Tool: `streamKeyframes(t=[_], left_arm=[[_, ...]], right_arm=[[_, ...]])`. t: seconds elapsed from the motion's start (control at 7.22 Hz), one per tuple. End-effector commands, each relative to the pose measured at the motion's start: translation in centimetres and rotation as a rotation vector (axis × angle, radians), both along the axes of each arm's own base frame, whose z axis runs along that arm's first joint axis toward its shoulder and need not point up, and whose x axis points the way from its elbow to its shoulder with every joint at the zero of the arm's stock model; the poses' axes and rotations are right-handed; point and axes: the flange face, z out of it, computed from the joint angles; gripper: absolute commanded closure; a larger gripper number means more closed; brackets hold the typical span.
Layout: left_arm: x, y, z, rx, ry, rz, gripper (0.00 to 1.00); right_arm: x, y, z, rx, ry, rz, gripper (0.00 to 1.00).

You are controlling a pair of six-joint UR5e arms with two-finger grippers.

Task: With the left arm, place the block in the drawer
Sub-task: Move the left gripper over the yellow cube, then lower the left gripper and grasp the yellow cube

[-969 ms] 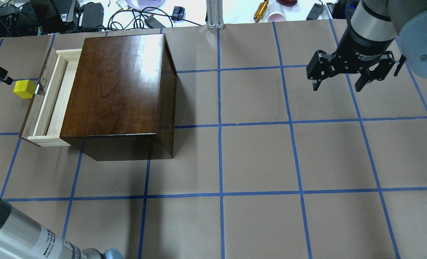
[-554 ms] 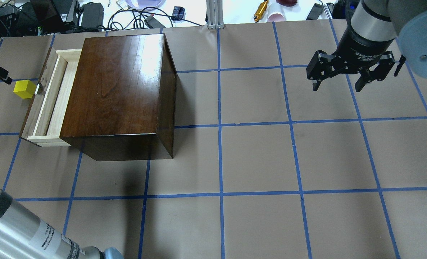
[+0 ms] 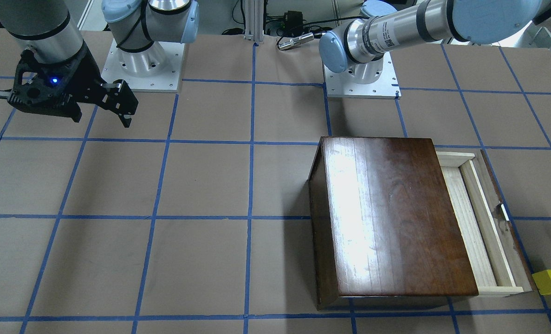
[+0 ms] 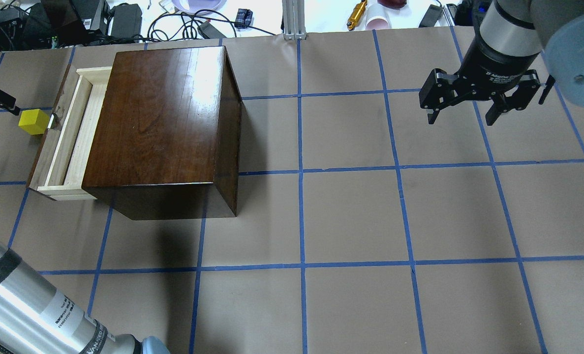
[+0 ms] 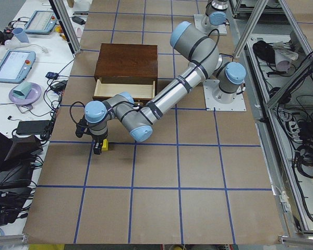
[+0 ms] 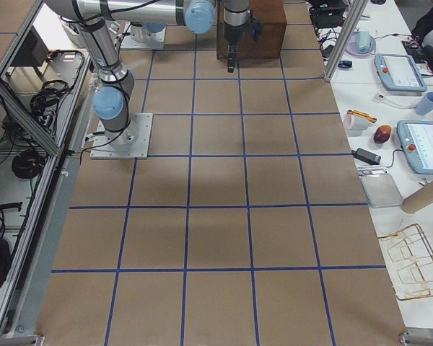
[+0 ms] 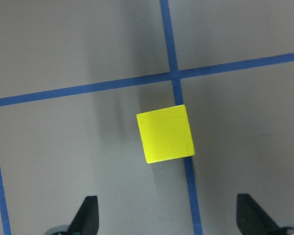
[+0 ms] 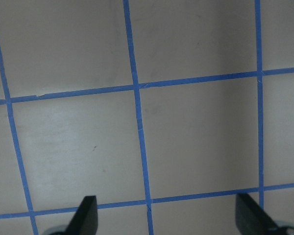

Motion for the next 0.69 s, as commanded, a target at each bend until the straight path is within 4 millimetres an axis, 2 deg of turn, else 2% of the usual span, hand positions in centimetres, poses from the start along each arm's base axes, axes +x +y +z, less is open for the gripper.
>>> streamKeyframes(t=[0.0, 0.55], left_arm=[[0.4, -0.8, -2.0, -0.003, 0.035, 0.049, 0.00], [-0.2, -1.3, -3.8, -0.021, 0.109, 0.073, 0.00]], right_arm=[[0.0, 0.0, 0.0, 0.000, 0.000, 0.000, 0.00], [0.0, 0.0, 0.0, 0.000, 0.000, 0.000, 0.00]])
